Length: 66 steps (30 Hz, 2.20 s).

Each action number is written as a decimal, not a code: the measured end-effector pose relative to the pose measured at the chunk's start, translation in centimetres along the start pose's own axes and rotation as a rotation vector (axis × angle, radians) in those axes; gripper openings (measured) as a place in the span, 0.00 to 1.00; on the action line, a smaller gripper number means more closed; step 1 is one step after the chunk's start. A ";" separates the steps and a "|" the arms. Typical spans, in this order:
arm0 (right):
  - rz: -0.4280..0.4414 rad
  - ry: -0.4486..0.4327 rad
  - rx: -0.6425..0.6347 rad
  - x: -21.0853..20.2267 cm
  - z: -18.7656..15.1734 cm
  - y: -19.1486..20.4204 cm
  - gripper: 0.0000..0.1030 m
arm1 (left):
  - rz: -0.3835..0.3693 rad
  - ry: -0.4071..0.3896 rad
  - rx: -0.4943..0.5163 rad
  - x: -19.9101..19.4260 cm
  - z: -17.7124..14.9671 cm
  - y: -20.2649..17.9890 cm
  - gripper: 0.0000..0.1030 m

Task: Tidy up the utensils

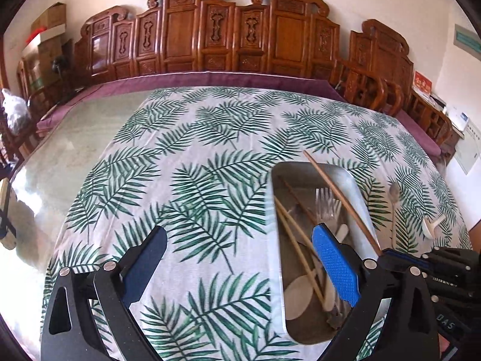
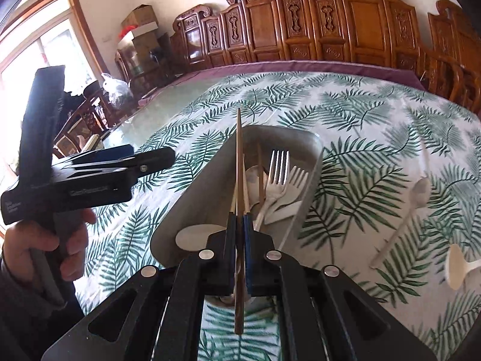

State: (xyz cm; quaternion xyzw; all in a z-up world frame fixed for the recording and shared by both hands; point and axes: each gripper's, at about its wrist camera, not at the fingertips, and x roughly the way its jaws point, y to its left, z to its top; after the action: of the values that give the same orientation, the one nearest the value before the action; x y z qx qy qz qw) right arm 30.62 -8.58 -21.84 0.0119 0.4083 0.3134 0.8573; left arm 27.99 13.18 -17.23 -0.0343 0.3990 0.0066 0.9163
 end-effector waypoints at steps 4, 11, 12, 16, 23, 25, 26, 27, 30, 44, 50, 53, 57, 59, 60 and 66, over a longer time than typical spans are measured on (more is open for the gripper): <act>0.022 0.035 0.073 2.1 0.1 -0.7 0.06 | 0.008 0.003 -0.012 0.2 0.1 0.5 0.91; 0.029 0.059 0.124 4.0 -0.3 -0.6 0.06 | 0.005 0.004 -0.009 0.1 0.0 0.4 0.91; 0.037 0.061 0.129 4.2 -0.3 -0.5 0.06 | 0.004 0.005 -0.009 0.1 0.0 0.4 0.91; 0.054 0.059 0.128 4.5 0.0 -0.3 0.08 | 0.006 0.006 -0.008 0.2 0.0 0.4 0.91; 0.068 0.055 0.106 4.4 0.2 -0.4 0.09 | 0.006 0.009 -0.010 0.3 0.0 0.4 0.91; 0.075 0.047 0.098 4.2 0.3 -0.4 0.11 | 0.006 0.008 -0.007 0.4 0.0 0.4 0.91; 0.079 0.045 0.096 4.1 0.3 -0.4 0.11 | 0.007 0.010 -0.006 0.4 0.0 0.3 0.91; 0.085 0.041 0.092 4.0 0.5 -0.4 0.11 | 0.007 0.010 -0.006 0.5 0.0 0.3 0.91; 0.087 0.036 0.068 3.5 0.6 -0.3 0.11 | 0.007 0.011 -0.004 0.5 -0.1 0.2 0.91; -0.053 -0.009 -0.130 -4.4 0.2 -5.5 0.15 | 0.007 0.004 0.011 0.5 -0.4 -1.5 0.91; -0.132 -0.012 -0.160 -7.1 -1.0 -10.3 0.32 | 0.004 -0.003 -0.002 0.3 -0.6 -2.5 0.91; -0.152 -0.002 -0.174 -7.8 -1.5 -12.3 0.38 | -0.006 -0.013 -0.002 0.1 -0.7 -3.3 0.91; -0.167 0.019 -0.187 -8.5 -2.0 -14.9 0.47 | -0.010 -0.014 0.009 0.0 -0.8 -4.7 0.91; -0.186 0.029 -0.174 -8.6 -2.3 -16.7 0.48 | -0.019 -0.013 0.020 -0.2 -0.8 -5.5 0.91; -0.190 0.037 -0.167 -8.6 -2.5 -17.5 0.50 | -0.022 -0.014 0.031 -0.4 -0.8 -6.0 0.91; -0.215 0.104 -0.162 -7.1 -3.7 -21.0 0.55 | -0.050 -0.011 0.065 -1.1 -1.5 -9.1 0.91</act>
State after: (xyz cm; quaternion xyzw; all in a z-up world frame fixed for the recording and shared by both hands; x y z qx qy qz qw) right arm 35.74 -30.25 -25.24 -0.1173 0.4245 0.2518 0.8618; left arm 26.51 4.06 -16.89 -0.0142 0.3929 -0.0290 0.9190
